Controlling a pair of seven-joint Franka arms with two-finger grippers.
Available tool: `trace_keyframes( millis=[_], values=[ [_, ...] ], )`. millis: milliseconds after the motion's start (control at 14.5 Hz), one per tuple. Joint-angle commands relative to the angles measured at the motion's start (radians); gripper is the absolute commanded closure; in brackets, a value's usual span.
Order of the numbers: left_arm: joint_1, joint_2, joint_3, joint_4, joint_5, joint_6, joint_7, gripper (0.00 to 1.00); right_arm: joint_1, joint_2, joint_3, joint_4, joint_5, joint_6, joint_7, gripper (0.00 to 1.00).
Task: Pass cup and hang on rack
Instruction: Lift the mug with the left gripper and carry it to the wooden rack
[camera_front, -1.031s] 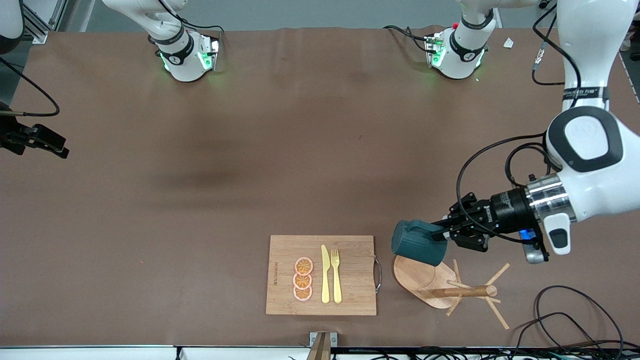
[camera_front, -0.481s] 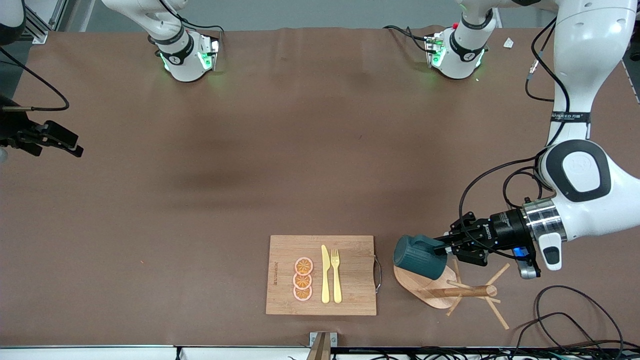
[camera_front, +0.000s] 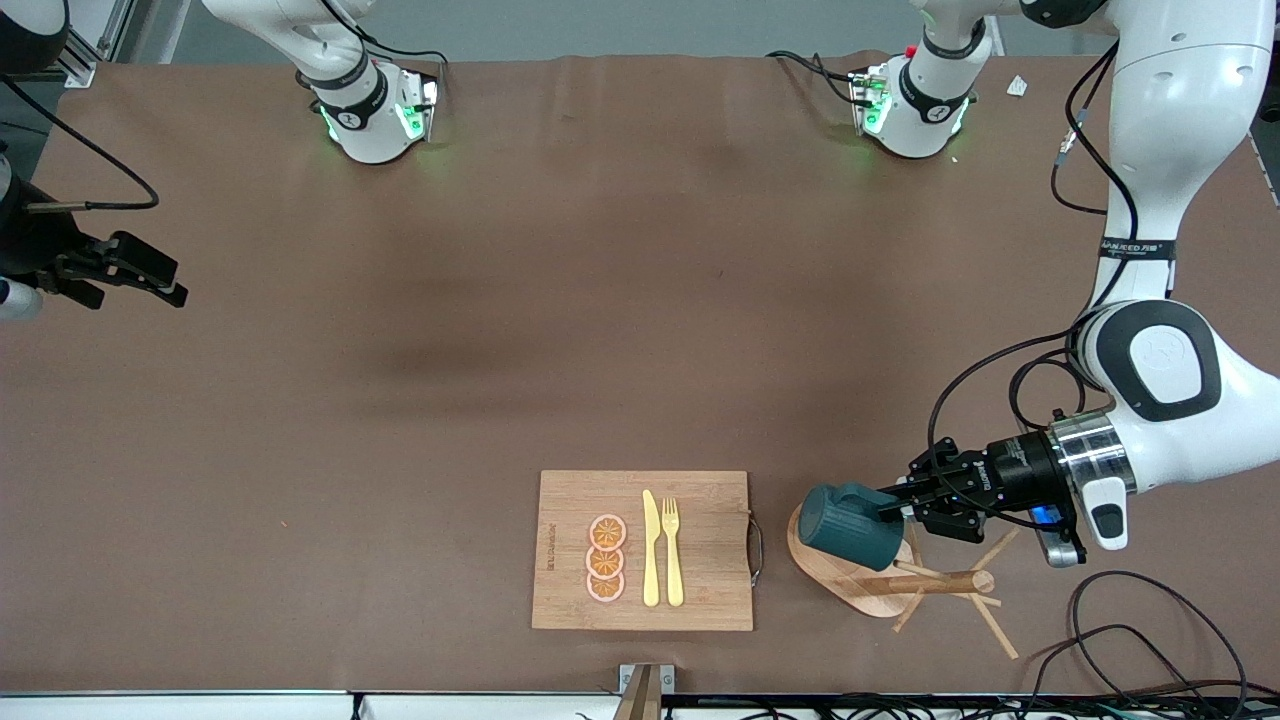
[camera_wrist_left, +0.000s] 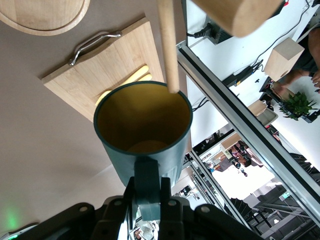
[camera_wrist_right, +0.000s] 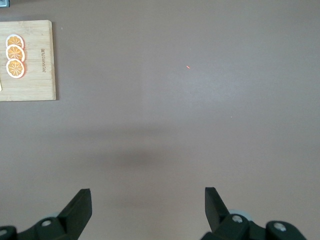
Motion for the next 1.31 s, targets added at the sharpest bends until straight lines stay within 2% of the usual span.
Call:
trace_keyframes(
  millis=[0,1238],
  values=[
    [0.004,-0.009,-0.003,0.006,-0.037,0.032,0.012,1.00,-0.002,0.003,-0.008,0.011,0.014,-0.018,-0.005,0.00],
    [0.086,0.037,0.002,0.002,-0.139,0.047,0.058,1.00,-0.016,0.003,-0.014,0.012,0.013,-0.028,-0.012,0.00]
  ],
)
